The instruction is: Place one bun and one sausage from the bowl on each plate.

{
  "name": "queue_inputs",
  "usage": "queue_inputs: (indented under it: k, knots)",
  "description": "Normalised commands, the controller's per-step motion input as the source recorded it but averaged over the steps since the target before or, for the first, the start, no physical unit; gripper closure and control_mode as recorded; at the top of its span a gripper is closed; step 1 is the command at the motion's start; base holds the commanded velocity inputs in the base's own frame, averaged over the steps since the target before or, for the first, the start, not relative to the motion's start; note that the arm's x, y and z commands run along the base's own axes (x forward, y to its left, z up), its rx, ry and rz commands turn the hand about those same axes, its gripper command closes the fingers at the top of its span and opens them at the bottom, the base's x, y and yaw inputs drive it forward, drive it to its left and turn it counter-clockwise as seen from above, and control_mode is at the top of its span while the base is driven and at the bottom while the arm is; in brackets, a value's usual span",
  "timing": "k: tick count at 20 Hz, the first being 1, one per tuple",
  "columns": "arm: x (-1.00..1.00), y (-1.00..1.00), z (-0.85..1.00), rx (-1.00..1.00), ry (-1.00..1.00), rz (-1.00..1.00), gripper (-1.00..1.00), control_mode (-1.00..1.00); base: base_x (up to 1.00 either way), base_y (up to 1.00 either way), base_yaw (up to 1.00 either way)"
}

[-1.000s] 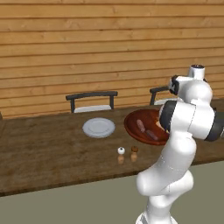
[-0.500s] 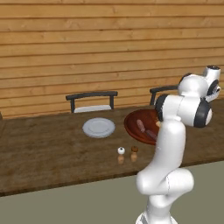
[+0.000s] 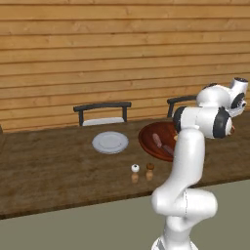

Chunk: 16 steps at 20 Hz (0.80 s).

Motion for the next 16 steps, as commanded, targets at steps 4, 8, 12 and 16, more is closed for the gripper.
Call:
queue_inputs:
  k: [4,8,12,16]
  knots:
    - [0.67,0.0,-0.09,-0.03,-0.08,0.05,1.0,-1.0,0.0,0.0,0.0]
    - [0.67,0.0,-0.07,0.0,-0.04,0.09,1.0,-1.0,0.0,0.0,0.0]
    - [0.21,-0.02,-0.37,0.0,0.0,0.02,1.0,-1.0,0.0,0.0,0.0]
    - [0.02,-0.3,-0.22,0.0,0.0,0.0,1.0,-1.0,0.0,0.0,0.0]
